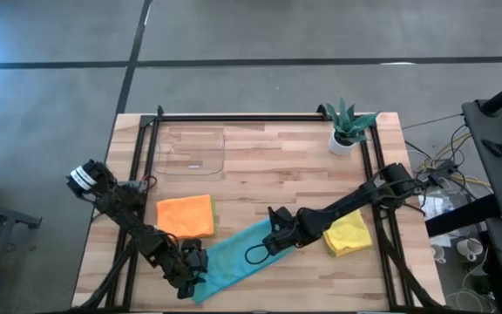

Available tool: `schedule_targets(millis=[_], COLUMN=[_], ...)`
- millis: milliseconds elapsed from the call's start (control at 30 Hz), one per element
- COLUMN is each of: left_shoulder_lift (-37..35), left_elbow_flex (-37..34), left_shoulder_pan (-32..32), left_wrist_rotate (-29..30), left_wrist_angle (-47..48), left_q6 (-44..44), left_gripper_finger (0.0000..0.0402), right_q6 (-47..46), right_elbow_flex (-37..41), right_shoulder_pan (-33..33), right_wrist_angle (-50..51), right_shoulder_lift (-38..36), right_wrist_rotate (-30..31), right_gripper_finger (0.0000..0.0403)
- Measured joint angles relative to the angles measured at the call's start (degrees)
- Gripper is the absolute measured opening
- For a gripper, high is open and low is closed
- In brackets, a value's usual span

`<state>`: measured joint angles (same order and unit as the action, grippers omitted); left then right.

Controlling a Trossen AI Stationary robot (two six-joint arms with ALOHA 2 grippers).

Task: Fold microfiber towels
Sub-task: Fold the blue microfiber cloth

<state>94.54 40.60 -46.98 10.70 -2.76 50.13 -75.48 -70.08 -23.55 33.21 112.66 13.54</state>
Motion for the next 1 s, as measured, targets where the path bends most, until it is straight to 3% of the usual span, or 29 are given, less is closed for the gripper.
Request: schedule_targets(millis=[333,533,733,1000], left_shoulder_lift=[-1.1,-6.2,-9.6,-12.6], left_elbow_flex=[1.8,2.3,2.1,2.1], left_shoulder_pan=[0.1,0.1,0.6,1.9], left_wrist_rotate=[1.6,2.8,11.2,21.2], left_wrist_angle=[0.7,0.7,0.8,-0.8], left_q6=[-4.0,-7.3,-13.7,-14.5], left_gripper_finger=[0.0140,0.0140,0.0140,0.0140], right_q6=[3.3,6.1,7.0,11.3], right_elbow_flex=[-0.7,-8.7,-17.5,-18.5], right_shoulder_pan=[0.1,0.3,1.2,3.0], right_wrist_angle=[3.3,29.3,56.7,43.1], right_shoulder_lift=[-0.1,-1.4,-2.8,-5.8], right_wrist_rotate=[-0.8,0.0,5.1,4.0], right_gripper_finger=[0.0020,0.0013,0.0013,0.0013])
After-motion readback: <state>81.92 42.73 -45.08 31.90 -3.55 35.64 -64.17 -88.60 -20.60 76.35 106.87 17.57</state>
